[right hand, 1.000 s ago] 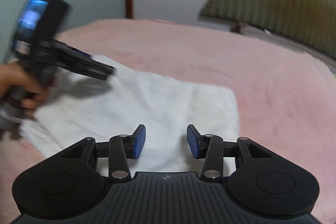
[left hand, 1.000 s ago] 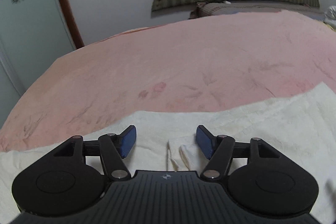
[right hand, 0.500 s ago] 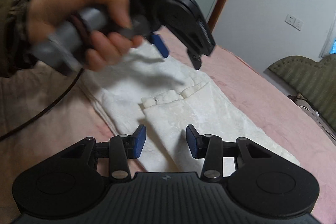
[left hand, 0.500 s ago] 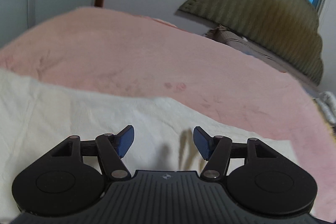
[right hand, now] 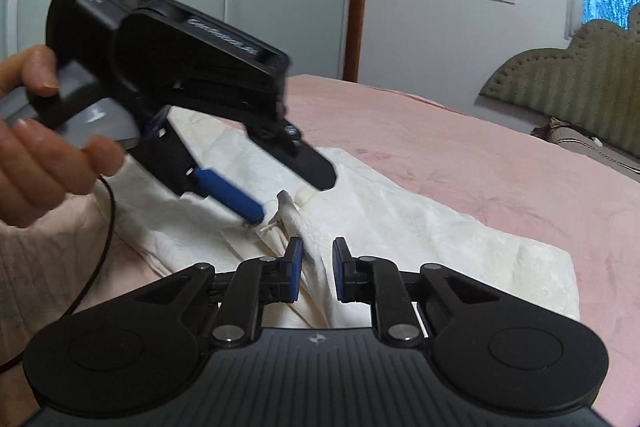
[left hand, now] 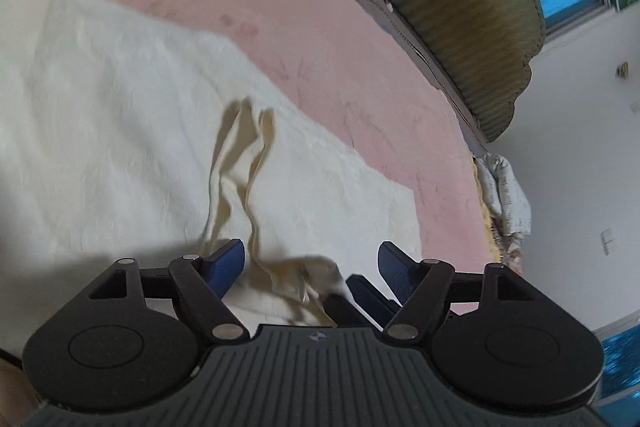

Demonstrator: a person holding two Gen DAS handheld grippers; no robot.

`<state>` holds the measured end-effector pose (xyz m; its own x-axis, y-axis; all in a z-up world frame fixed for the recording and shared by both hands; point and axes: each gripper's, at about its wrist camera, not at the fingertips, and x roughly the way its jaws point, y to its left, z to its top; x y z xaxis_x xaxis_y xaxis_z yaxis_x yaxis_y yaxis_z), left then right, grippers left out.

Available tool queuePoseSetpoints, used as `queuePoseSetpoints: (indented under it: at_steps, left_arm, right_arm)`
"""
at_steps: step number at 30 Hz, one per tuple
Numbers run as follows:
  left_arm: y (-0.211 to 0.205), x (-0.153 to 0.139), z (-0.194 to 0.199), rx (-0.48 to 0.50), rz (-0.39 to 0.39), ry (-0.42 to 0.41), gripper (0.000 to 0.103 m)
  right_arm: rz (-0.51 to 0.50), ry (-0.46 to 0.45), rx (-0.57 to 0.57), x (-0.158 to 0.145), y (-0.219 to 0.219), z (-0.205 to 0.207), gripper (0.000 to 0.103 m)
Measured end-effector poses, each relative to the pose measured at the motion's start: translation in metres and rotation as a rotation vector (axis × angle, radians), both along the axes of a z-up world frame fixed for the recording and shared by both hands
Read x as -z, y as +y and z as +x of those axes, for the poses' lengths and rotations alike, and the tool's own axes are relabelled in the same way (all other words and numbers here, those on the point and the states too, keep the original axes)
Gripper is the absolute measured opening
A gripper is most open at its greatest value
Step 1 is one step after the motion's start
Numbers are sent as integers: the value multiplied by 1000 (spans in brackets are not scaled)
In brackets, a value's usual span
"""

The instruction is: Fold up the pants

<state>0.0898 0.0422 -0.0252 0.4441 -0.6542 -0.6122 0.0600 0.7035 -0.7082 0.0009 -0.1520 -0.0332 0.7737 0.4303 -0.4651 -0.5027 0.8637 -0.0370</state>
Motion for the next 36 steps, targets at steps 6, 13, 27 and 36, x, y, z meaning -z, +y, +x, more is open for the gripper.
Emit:
queuePoseSetpoints:
  at_steps: [6,13,27,36]
  left_arm:
    - [12,27,8,-31,-197,171,89]
    - [19,53,25,-133,-340,311,89]
    - [10,47,31,-69,-391,223,12]
    - [6,2,2,-13,22,-82,12]
  right_arm:
    - [-3,-1,15,4,2,4,16]
    - [-12,-3,26,2,4,-1,16]
    - [203,48,73,-15,-53,0,21]
    - [332,178,83,-11,-80,11,42]
